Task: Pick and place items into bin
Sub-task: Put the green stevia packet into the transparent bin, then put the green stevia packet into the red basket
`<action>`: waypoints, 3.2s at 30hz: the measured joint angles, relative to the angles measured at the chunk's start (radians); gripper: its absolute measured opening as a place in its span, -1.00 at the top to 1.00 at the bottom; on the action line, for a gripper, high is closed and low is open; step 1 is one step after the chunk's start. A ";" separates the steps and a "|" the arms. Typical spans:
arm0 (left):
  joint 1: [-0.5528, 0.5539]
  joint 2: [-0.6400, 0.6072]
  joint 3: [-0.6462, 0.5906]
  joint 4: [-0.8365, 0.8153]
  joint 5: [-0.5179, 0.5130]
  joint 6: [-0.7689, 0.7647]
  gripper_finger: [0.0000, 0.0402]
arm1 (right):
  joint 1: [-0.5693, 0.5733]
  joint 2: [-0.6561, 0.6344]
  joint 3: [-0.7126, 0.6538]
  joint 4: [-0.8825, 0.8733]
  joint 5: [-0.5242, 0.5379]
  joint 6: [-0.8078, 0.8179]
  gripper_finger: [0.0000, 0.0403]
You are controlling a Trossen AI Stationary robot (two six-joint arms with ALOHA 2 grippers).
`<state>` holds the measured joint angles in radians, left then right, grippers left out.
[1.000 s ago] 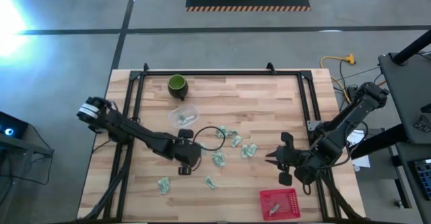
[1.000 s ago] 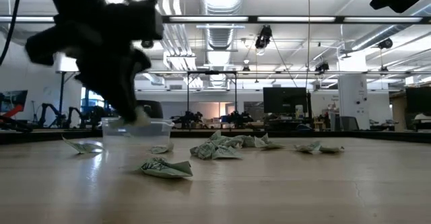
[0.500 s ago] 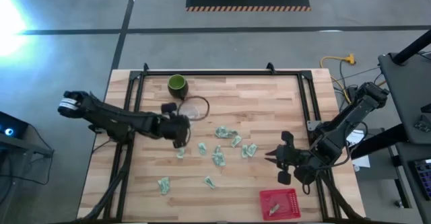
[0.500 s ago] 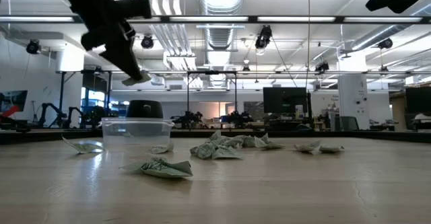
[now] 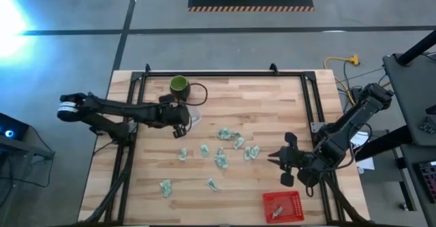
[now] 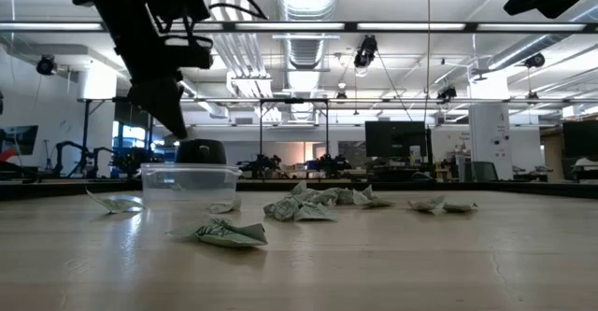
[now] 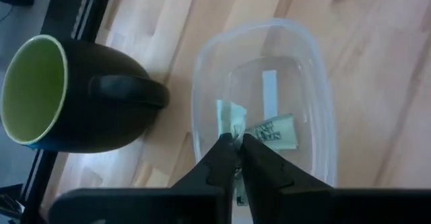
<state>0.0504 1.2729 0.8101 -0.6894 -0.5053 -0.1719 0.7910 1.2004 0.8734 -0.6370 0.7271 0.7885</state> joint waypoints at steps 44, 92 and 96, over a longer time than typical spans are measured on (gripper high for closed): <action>-0.276 -0.217 0.179 0.081 0.153 -0.271 0.37 | -0.580 0.325 -0.032 0.086 -0.729 -0.932 0.04; -0.289 -0.208 0.147 0.144 0.149 -0.285 0.38 | -0.598 0.437 -0.032 0.145 -0.691 -0.686 0.93; -0.289 -0.208 0.147 0.144 0.149 -0.284 0.38 | -0.598 0.390 -0.032 0.134 -0.694 -0.655 0.95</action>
<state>-0.2390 1.0653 0.9569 -0.5455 -0.3566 -0.4561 0.1932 1.5900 0.8413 -0.5027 0.0330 0.1332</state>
